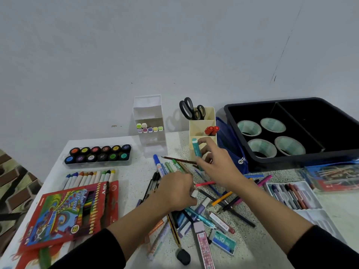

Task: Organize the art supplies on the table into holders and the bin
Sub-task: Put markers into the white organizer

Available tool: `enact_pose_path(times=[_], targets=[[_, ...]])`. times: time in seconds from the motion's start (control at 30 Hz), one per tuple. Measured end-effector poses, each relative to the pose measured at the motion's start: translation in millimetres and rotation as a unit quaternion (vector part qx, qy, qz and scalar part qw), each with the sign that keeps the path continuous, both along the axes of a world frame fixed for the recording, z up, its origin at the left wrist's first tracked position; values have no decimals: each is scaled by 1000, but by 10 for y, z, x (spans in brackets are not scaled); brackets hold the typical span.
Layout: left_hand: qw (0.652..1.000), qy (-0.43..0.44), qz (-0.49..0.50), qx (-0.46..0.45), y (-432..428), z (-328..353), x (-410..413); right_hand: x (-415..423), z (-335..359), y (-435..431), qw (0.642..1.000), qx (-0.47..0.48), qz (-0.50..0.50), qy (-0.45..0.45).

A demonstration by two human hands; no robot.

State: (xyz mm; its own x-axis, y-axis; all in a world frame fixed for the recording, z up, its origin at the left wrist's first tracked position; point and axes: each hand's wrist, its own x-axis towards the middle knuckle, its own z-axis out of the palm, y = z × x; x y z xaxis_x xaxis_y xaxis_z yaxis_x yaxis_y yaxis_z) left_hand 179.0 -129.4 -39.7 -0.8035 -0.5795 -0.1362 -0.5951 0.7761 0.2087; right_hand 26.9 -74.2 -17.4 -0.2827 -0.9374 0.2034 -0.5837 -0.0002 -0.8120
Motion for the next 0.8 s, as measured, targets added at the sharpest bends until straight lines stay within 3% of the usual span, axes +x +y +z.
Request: enact_pose_path(times=[0.13,0.27,0.4,0.57,0.8], targets=[[986,106,57,113,-75,100,84,31,132,-87,1000,-28,2,-1],[960,190,115,168,-238,274,211,81,303,-165,998,-65,-3,-7],[932,214,158,246,-354,409,300,146,380,-232,998,-61,11,-2],[922,215,169,274,-383,491,421,164,328,-287,999,-3,34,-16],[877,346,196,270,-613,751,637,207,376,-361,997,-31,25,-66]])
